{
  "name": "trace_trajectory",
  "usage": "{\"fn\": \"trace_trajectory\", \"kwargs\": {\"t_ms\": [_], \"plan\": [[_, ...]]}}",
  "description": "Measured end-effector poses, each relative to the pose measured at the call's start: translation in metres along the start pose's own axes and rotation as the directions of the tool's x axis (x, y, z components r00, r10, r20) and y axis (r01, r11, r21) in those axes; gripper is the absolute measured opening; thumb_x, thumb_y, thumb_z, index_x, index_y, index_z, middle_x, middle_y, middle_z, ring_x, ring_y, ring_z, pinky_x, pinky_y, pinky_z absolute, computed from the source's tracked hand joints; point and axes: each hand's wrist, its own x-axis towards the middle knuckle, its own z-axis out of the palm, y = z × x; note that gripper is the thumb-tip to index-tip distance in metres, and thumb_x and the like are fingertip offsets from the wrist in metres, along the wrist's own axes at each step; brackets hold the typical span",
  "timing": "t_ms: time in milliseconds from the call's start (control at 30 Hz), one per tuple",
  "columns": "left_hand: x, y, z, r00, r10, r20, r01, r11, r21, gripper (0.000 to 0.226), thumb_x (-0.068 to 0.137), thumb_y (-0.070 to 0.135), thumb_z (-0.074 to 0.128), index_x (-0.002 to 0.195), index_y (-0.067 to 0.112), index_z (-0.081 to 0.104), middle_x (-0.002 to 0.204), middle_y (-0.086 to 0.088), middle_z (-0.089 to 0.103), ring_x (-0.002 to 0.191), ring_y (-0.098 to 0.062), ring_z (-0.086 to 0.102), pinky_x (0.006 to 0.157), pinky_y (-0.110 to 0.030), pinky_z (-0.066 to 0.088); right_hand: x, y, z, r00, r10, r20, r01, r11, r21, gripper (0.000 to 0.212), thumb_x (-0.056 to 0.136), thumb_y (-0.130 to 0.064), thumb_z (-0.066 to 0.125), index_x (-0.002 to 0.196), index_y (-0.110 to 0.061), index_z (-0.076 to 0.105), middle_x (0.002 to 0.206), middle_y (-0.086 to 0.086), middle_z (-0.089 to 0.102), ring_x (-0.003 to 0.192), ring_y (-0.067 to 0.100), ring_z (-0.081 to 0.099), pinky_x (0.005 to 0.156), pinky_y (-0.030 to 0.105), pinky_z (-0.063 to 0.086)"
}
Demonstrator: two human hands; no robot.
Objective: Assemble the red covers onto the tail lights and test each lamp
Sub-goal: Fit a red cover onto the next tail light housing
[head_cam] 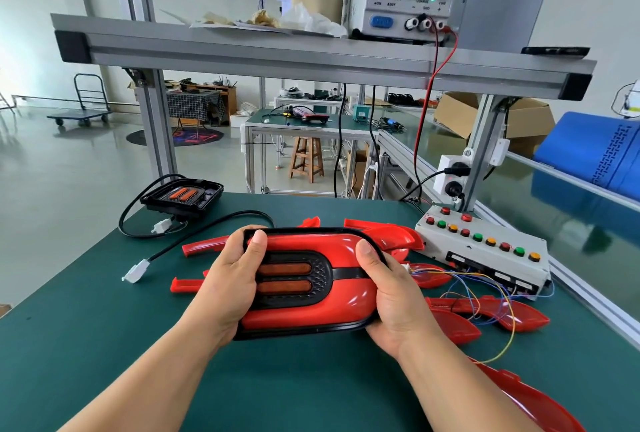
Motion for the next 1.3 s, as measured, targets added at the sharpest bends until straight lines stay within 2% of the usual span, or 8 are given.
{"fn": "trace_trajectory", "kwargs": {"t_ms": [267,433,533,633,767,900,1100,1300], "plan": [[0.001,0.001,0.002,1.0,-0.01,-0.006,0.01,1.0,-0.002,0.025,0.102,0.037,0.042,0.108,0.014,0.051,0.088,-0.021,0.073,0.072,-0.042,0.071,0.053,-0.04,0.057,-0.002,-0.003,0.004,0.999,-0.011,-0.032,0.011,1.0,0.001,0.045,0.076,-0.032,0.071,0.111,-0.005,0.068,0.105,0.019,0.073,0.091,0.034,0.07,0.083,0.057,0.055],[0.0,0.001,0.002,1.0,-0.019,0.017,0.019,1.0,-0.009,0.025,0.1,0.039,0.043,0.108,0.017,0.051,0.089,-0.021,0.074,0.073,-0.042,0.071,0.054,-0.041,0.058,-0.002,0.001,0.003,0.999,-0.028,-0.015,0.028,0.999,-0.019,0.052,0.07,-0.039,0.075,0.112,-0.008,0.069,0.106,0.019,0.073,0.098,0.038,0.07,0.085,0.058,0.055],[-0.001,0.0,0.0,0.999,-0.009,0.04,0.01,1.0,-0.016,0.028,0.093,0.043,0.053,0.11,0.021,0.052,0.091,-0.02,0.073,0.077,-0.041,0.072,0.056,-0.042,0.058,-0.001,0.003,0.001,1.0,-0.028,0.008,0.029,0.999,-0.035,0.048,0.068,-0.04,0.077,0.107,-0.012,0.072,0.107,0.018,0.073,0.098,0.037,0.07,0.085,0.056,0.056],[0.0,-0.002,-0.002,0.999,0.031,0.033,-0.031,0.999,-0.01,0.038,0.083,0.038,0.062,0.112,0.016,0.05,0.092,-0.019,0.073,0.078,-0.039,0.072,0.056,-0.041,0.058,0.0,0.005,-0.001,1.0,-0.024,0.011,0.024,0.998,-0.055,0.042,0.068,-0.043,0.076,0.1,-0.016,0.075,0.107,0.017,0.073,0.097,0.034,0.071,0.083,0.051,0.058],[0.002,-0.002,-0.006,0.999,0.019,0.032,-0.019,1.0,-0.011,0.027,0.091,0.034,0.057,0.112,0.018,0.051,0.09,-0.02,0.073,0.076,-0.04,0.072,0.055,-0.039,0.058,0.003,0.006,-0.003,1.0,-0.009,0.018,0.01,0.999,-0.046,0.045,0.075,-0.042,0.071,0.108,-0.011,0.072,0.111,0.02,0.071,0.102,0.038,0.068,0.092,0.059,0.052],[0.0,-0.001,-0.007,0.999,0.024,0.038,-0.023,1.0,-0.021,0.038,0.079,0.04,0.064,0.109,0.02,0.054,0.092,-0.021,0.073,0.077,-0.04,0.072,0.056,-0.04,0.058,0.003,0.006,-0.003,0.999,-0.004,0.047,0.006,0.999,-0.036,0.039,0.071,-0.038,0.074,0.101,-0.012,0.075,0.108,0.02,0.072,0.093,0.032,0.071,0.085,0.05,0.057],[0.0,-0.001,-0.007,0.999,0.044,0.0,-0.044,0.999,-0.018,0.041,0.075,0.036,0.07,0.109,0.02,0.055,0.091,-0.019,0.073,0.076,-0.038,0.072,0.054,-0.04,0.058,0.002,0.006,-0.003,0.995,-0.01,0.095,0.012,1.0,-0.019,0.028,0.074,-0.032,0.072,0.098,-0.018,0.077,0.107,0.017,0.073,0.093,0.03,0.072,0.078,0.043,0.059],[0.0,-0.002,-0.007,1.0,0.025,0.015,-0.024,0.999,-0.036,0.037,0.073,0.037,0.072,0.103,0.025,0.057,0.092,-0.022,0.073,0.077,-0.041,0.072,0.056,-0.042,0.058,0.001,0.008,-0.003,0.997,0.008,0.072,-0.008,1.0,0.004,0.044,0.076,-0.034,0.073,0.112,-0.009,0.071,0.115,0.021,0.069,0.105,0.038,0.067,0.09,0.054,0.054]]}}
